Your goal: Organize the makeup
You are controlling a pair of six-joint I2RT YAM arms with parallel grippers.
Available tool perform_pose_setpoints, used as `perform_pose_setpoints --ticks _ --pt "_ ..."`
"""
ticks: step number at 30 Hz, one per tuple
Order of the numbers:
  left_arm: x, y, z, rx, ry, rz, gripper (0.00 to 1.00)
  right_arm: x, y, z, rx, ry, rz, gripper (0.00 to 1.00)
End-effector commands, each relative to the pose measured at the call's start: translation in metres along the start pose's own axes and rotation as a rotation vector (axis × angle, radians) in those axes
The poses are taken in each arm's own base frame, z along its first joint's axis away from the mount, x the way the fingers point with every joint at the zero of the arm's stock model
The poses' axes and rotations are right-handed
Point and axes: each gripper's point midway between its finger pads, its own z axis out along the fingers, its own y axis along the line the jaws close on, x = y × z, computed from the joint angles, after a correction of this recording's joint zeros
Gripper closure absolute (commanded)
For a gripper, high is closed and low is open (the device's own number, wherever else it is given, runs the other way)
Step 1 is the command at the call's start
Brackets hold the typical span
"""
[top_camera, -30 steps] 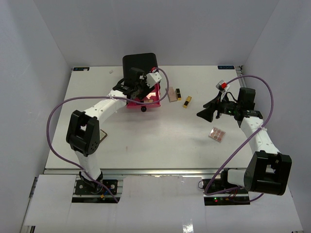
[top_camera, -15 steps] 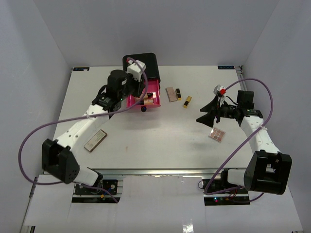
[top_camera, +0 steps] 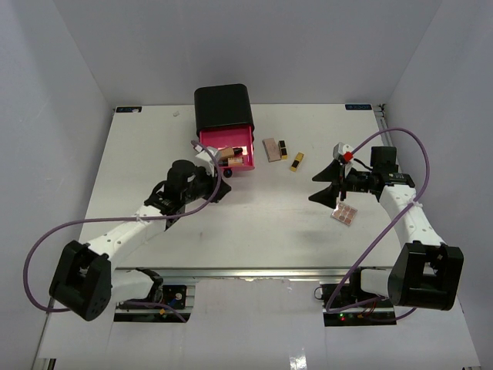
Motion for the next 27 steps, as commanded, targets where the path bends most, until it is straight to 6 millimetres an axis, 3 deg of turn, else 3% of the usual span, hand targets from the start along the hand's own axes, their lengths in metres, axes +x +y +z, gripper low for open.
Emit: perform_pose_setpoints --ticks 1,5,10,16,27 --pt "0.024 -0.016 0.031 -0.056 0.097 0.27 0.69 -0.006 0.005 -0.001 -0.006 -0.006 -0.074 0.21" --pt "0.061 -0.006 0.051 -0.165 0.265 0.582 0.65 -0.002 0.006 0.0 -0.006 0.0 -0.071 0.2" --pt "0.059 0.022 0.062 -0.273 0.364 0.794 0.58 0.0 0.006 0.002 -0.008 0.006 -0.072 0.2" --pt "0.037 0.041 0.068 -0.324 0.372 1.032 0.48 0.002 0.006 0.002 -0.01 0.009 -0.067 0.2" --pt "-0.026 0.072 0.078 -0.366 0.317 1.056 0.48 0.005 0.005 0.003 -0.01 0.013 -0.057 0.19"
